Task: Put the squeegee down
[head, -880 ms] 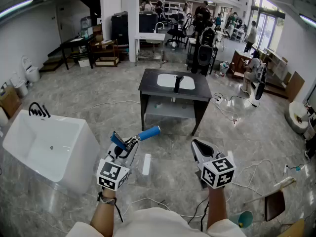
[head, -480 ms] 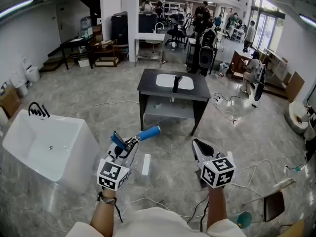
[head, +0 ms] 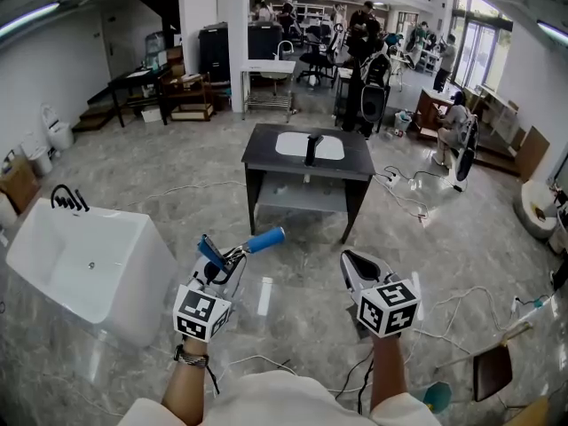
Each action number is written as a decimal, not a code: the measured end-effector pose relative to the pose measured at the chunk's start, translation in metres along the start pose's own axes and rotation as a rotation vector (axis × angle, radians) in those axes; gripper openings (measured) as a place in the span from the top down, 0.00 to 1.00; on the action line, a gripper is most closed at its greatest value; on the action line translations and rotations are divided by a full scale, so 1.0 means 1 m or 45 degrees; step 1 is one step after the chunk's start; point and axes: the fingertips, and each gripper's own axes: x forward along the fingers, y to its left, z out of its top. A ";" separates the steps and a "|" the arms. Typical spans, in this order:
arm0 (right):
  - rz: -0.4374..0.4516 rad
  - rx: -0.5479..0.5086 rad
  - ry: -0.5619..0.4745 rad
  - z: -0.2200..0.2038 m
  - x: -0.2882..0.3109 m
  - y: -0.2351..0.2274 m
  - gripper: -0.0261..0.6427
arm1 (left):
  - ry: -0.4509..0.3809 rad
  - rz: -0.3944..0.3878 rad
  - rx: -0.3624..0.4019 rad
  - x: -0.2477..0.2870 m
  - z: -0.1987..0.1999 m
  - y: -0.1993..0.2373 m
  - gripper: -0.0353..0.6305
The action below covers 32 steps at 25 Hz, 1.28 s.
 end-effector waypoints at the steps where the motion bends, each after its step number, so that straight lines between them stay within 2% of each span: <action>1: 0.003 -0.003 -0.001 0.000 -0.002 -0.003 0.94 | -0.001 0.003 -0.010 0.003 -0.001 -0.003 0.83; 7: 0.008 0.002 -0.001 -0.011 -0.016 -0.016 0.95 | 0.013 0.016 -0.067 0.009 -0.010 -0.022 0.83; 13: 0.018 0.003 -0.031 -0.006 -0.024 -0.028 0.95 | 0.013 0.015 -0.042 0.019 0.000 -0.035 0.83; 19: 0.002 0.014 -0.035 -0.003 -0.013 -0.045 0.95 | 0.013 0.000 -0.044 0.038 -0.001 -0.030 0.83; 25: -0.011 0.013 -0.018 -0.005 0.016 -0.066 0.95 | 0.017 -0.013 -0.061 0.073 -0.012 -0.012 0.83; 32: -0.070 0.003 -0.026 0.011 0.085 -0.107 0.95 | 0.005 -0.051 -0.040 0.145 -0.016 0.041 0.83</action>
